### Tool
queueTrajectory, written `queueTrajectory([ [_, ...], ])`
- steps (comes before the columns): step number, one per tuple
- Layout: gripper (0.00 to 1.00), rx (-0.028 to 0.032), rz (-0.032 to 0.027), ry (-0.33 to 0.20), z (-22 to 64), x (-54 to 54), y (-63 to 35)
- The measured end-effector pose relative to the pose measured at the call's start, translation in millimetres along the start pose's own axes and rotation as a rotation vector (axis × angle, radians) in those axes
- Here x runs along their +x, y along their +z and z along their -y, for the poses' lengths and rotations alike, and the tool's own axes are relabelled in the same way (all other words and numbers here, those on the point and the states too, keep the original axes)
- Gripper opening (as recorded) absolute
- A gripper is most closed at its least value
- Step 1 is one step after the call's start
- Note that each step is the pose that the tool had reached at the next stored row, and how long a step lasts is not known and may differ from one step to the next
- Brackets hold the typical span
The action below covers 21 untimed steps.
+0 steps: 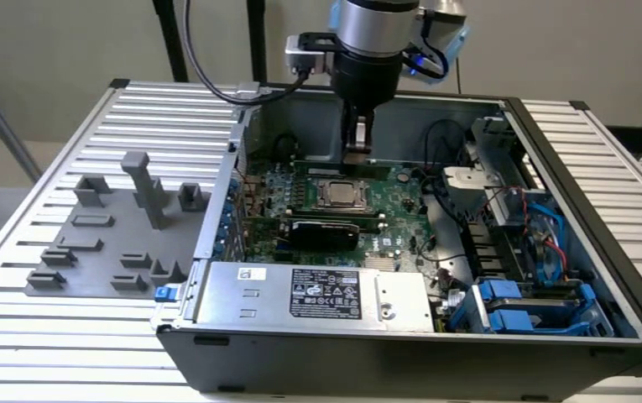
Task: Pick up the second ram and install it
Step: 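Insert the second ram into the second slot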
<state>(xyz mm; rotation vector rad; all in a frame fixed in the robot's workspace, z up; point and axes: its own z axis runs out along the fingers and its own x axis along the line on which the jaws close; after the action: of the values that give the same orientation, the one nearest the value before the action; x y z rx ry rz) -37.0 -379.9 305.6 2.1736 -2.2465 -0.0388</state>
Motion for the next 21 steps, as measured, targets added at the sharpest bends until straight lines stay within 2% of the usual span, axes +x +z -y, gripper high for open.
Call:
queueTrajectory([
  [18, 0.0, 0.0001, 0.0001, 0.005, 2.4, 2.6, 32.7],
  [21, 0.0, 0.0, 0.0003, 0.015, 2.7, 0.8, 45.0],
])
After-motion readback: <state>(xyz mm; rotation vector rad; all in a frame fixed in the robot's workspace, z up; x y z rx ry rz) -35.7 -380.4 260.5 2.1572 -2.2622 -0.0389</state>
